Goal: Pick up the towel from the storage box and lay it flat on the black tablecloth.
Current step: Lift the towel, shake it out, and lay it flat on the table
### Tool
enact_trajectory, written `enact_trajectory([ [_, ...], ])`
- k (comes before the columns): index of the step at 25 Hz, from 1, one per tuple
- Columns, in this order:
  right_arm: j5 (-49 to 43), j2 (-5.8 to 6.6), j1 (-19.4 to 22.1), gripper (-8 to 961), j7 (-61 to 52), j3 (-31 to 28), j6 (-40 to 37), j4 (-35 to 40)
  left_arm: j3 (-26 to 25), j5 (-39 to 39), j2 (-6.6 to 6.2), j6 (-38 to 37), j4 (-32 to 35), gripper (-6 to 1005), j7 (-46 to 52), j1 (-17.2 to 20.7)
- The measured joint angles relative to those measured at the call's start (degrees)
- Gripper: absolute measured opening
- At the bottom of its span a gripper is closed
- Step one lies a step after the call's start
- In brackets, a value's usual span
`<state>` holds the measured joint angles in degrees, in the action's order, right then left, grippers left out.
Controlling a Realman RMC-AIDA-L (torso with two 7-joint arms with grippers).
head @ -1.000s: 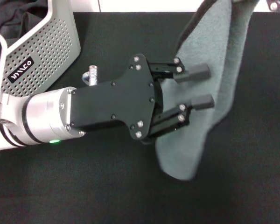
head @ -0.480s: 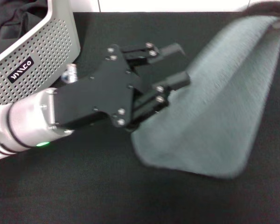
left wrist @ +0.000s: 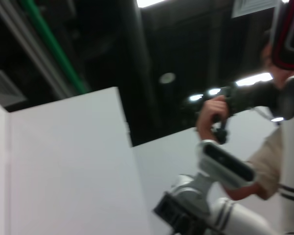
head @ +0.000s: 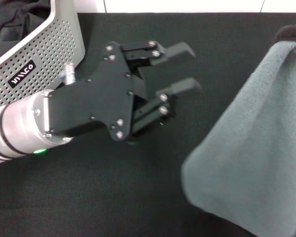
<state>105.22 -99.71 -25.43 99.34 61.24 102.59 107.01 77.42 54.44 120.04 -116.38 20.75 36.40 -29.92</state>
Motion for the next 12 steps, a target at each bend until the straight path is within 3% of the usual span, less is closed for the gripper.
enact_trajectory([
  [12, -0.65, -0.32, -1.76, 24, 0.05, 5.44, 0.07, 0.38, 1.77, 0.23, -0.14, 0.09, 1.33, 329, -0.45, -3.71],
])
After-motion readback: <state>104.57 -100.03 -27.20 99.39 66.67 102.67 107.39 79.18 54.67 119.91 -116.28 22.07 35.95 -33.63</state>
